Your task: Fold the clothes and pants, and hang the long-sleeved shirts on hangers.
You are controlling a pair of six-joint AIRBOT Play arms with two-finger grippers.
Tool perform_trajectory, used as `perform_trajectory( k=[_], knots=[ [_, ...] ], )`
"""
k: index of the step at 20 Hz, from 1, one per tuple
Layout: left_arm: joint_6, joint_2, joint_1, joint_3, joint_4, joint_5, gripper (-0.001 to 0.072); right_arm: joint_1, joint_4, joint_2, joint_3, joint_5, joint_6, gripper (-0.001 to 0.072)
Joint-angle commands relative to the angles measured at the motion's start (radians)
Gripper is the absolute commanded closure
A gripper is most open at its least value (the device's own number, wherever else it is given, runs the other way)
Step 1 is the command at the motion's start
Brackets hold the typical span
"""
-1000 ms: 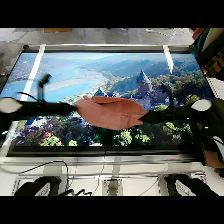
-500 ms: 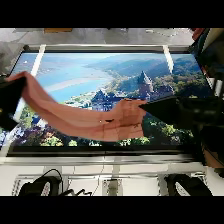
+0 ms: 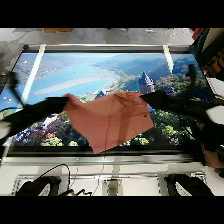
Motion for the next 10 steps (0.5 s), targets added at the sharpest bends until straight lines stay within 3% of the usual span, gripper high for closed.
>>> perform_trajectory(
  k=[1, 4, 6, 9, 10],
  knots=[
    [-0.006, -0.294, -0.182, -0.026, -0.157, 0.268, 0.0691, 0.0, -0.02, -0.166, -0.115, -0.323, 0.051, 0.0692],
    [0.018, -0.454, -0.298, 0.056, -0.151, 0.3, 0.0692, -0.004, -0.037, -0.273, -0.099, -0.434, 0.048, 0.0692],
    [0.023, -0.473, -0.307, 0.073, -0.145, 0.283, 0.0692, -0.037, -0.105, -0.285, -0.09, -0.391, 0.047, 0.0692],
    [0.01, -0.46, -0.275, 0.072, -0.011, 0.049, 0.0692, -0.137, -0.229, -0.276, -0.07, -0.092, -0.008, 0.0691],
    [-0.037, -0.461, -0.269, 0.072, 0.05, -0.056, 0.0692, -0.171, -0.274, -0.277, -0.061, 0.031, -0.059, 0.0691]
  ],
)
